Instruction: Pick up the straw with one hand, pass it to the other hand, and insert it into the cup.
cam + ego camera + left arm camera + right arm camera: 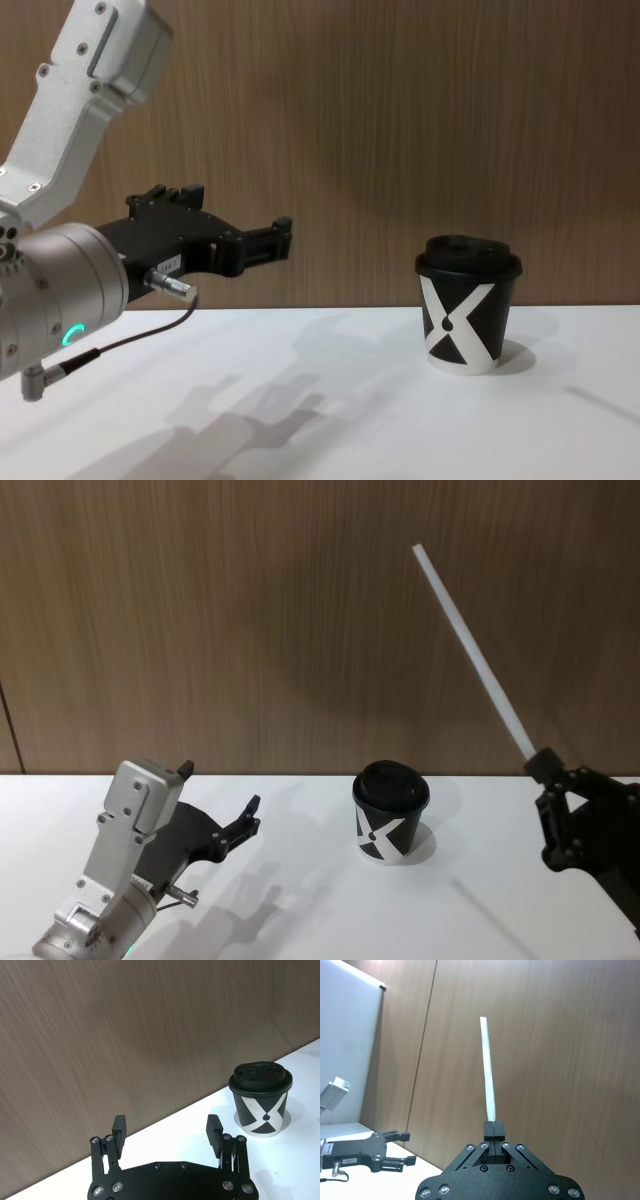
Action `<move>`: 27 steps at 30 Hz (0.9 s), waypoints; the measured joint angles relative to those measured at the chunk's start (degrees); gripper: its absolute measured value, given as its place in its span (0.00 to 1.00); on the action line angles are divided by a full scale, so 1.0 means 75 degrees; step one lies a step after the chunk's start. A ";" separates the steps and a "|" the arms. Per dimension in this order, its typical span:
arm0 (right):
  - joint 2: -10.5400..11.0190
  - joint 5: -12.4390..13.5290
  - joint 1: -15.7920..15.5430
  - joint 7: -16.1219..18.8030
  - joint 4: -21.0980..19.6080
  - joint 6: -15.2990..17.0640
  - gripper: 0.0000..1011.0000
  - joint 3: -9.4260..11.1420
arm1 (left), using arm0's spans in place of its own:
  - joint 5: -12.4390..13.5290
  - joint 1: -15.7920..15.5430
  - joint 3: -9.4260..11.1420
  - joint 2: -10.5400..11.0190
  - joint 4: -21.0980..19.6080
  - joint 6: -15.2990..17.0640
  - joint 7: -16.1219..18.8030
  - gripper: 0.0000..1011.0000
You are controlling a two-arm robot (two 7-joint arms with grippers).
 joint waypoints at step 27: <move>-0.0021 0.0121 0.0305 0.0166 0.0124 0.0060 0.00 -0.0413 | -0.0017 -0.0011 -0.0018 0.0065 -0.0047 -0.0005 -0.0169 0.99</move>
